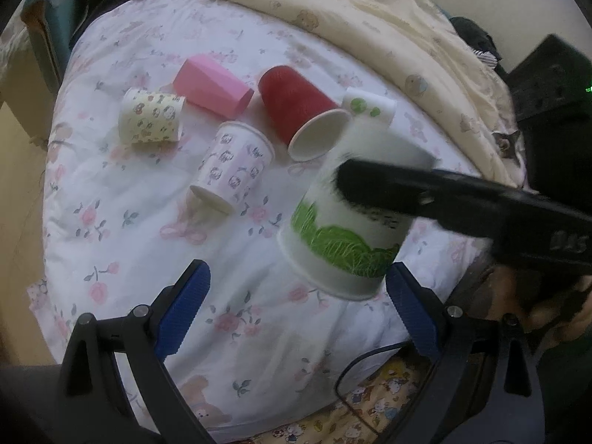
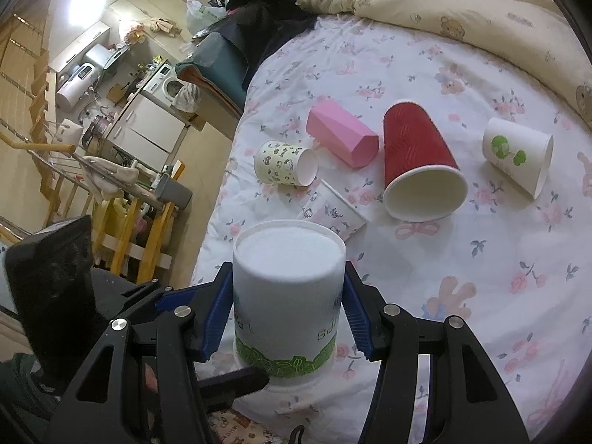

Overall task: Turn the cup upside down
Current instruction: 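Lower the cup onto the bed and open the right gripper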

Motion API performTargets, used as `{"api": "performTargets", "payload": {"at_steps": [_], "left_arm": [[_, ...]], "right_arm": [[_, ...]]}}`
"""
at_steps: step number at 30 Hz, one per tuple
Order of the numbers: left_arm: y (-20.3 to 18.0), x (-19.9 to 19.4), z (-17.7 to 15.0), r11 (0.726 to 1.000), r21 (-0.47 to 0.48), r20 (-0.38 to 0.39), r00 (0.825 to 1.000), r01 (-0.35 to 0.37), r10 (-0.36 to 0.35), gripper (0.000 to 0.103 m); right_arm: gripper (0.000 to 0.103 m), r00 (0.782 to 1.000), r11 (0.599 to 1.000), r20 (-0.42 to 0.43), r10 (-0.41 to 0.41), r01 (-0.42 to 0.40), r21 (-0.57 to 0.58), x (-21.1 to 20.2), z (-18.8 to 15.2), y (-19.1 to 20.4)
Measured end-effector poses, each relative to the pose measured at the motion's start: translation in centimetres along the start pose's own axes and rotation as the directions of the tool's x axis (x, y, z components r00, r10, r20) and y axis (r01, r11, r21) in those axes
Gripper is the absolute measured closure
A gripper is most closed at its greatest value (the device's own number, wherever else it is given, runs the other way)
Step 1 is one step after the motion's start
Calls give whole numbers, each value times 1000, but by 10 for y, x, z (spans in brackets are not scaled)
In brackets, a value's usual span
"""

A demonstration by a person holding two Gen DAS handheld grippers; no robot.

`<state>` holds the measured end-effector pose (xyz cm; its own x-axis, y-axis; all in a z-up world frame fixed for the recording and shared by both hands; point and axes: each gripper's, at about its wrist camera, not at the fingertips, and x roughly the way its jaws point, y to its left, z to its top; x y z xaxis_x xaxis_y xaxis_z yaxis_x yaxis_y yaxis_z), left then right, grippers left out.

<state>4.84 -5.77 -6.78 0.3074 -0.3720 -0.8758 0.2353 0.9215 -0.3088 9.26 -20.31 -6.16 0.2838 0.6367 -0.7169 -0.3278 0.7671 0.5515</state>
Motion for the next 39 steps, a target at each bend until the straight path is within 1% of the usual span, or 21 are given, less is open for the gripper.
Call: {"api": "performTargets", "payload": {"at_steps": [4, 12, 14, 16, 18, 20, 22, 23, 25, 27, 30, 32, 34, 39], "left_arm": [[5, 7, -1, 999, -7, -17, 999, -46, 46, 9], [11, 10, -2, 996, -19, -32, 996, -85, 84, 9], [13, 9, -1, 994, -23, -28, 994, -102, 102, 9], [18, 7, 0, 991, -33, -21, 991, -132, 132, 9], [25, 5, 1, 979, -44, -14, 980, -199, 198, 9], [34, 2, 1, 965, -71, -8, 968, -252, 252, 9], [46, -2, 2, 953, -111, -2, 959, -281, 283, 9], [51, -4, 2, 947, -122, -2, 954, -296, 299, 9], [59, -5, 2, 939, -132, -11, 947, -318, 320, 9], [65, -6, 1, 937, -145, -14, 948, -317, 318, 8], [64, -8, 0, 932, -132, -8, 941, -337, 339, 8], [64, -9, -1, 937, -131, -7, 946, -323, 325, 8], [63, -9, 0, 938, -127, -6, 946, -322, 324, 4], [57, -9, 1, 940, -115, 4, 947, -320, 322, 3]], "right_arm": [[45, 1000, 1000, 15, -9, 9, -21, -9, -2, 1], [45, 1000, 998, 15, -17, 18, -57, -10, -3, 7], [46, 999, 998, 15, -30, 31, -63, -9, -3, 7], [46, 998, 996, 27, -62, 63, -63, -10, -2, 6], [45, 994, 993, 39, -104, 106, -59, -11, 0, 1], [46, 984, 981, 43, -175, 178, -76, -9, 5, -2], [46, 967, 960, 23, -252, 253, -121, 0, 9, -4], [46, 960, 951, 15, -278, 278, -135, 5, 10, -5], [46, 944, 931, -19, -328, 320, -176, 22, 10, -4], [46, 925, 908, -45, -376, 358, -218, 40, 8, -4], [46, 910, 894, -84, -407, 378, -240, 61, 7, -7], [46, 899, 883, -100, -426, 389, -261, 72, 6, -6], [45, 891, 875, -118, -438, 393, -282, 84, 7, -7], [45, 879, 861, -123, -460, 408, -304, 100, 5, -8]]}}
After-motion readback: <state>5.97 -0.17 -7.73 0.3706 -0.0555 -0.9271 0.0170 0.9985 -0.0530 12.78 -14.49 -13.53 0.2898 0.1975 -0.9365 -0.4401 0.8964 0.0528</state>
